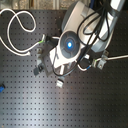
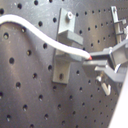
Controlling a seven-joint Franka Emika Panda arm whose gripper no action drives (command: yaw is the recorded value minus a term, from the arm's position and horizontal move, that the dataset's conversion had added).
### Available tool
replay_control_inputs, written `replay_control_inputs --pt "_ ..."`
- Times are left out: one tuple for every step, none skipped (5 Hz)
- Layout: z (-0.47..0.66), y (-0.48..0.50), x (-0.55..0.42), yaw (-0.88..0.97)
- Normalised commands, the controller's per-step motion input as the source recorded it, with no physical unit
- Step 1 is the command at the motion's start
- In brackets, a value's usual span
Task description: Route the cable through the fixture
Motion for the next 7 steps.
replay_control_inputs --pt "0.02 0.06 0.056 -0.34" --pt "0.0 0.082 0.053 -0.24" --pt "0.0 0.113 0.159 -0.37" --pt "0.0 0.155 0.189 -0.33" --pt "0.02 0.0 0.0 0.0" --pt "0.07 0.113 -0.118 -0.47" --pt "0.0 0.136 -0.16 -0.3"
